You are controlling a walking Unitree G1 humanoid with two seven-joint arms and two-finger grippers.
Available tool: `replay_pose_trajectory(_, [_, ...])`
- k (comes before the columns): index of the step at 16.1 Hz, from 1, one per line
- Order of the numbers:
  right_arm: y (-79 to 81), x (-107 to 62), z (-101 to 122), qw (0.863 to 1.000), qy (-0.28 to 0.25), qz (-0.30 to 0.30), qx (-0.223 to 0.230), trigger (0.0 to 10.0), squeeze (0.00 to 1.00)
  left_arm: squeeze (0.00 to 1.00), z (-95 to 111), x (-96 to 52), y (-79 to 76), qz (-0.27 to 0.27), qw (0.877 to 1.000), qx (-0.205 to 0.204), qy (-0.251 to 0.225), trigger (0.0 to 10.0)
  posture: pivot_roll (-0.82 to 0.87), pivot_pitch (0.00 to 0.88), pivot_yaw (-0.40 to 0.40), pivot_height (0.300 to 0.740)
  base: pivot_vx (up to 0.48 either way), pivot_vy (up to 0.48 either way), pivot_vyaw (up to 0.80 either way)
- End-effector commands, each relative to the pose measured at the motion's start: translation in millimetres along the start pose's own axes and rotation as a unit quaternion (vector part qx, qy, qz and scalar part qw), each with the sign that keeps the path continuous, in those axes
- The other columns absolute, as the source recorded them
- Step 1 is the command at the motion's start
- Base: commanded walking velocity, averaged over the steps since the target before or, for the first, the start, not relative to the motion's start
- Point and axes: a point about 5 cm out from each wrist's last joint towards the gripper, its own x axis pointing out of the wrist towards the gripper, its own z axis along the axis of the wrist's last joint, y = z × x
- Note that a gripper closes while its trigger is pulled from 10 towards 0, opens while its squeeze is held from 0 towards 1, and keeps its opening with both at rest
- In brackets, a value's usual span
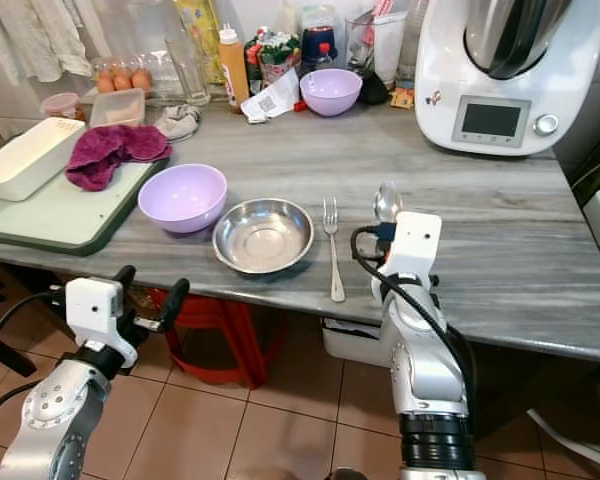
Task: Setting the table
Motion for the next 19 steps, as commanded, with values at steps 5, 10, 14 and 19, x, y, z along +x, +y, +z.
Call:
replay_pose_trajectory(5, [-1.0,9.3,0.0,1.000,0.027,0.002,-0.001,10.0,0.00,0.00,-0.9,-1.3,-11.8,-0.076,0.997,-0.012,0.013,10.0,-0.17,0.125,0.061,0.740,0.000,0.000,0.00])
replay_pose_trajectory(10, [5.0,16.7,-3.5,0.998,0.061,0.010,-0.010,10.0,0.00,0.00,1.7,-0.6,-15.3,-0.100,0.995,-0.014,0.011,10.0,-0.16,0.126,0.061,0.740,0.000,0.000,0.00])
replay_pose_trajectory(14, [8.7,16.8,-10.9,0.997,0.080,0.022,-0.004,10.0,0.00,0.00,1.5,-0.8,-15.9,-0.104,0.994,-0.017,0.013,10.0,-0.16,0.125,0.059,0.740,0.000,0.000,0.00])
replay_pose_trajectory(19, [8.3,15.8,-17.3,0.995,0.097,0.025,-0.011,10.0,0.00,0.00,0.3,-0.8,-16.2,-0.105,0.994,-0.017,0.015,10.0,-0.16,0.124,0.058,0.740,0.000,0.000,0.00])
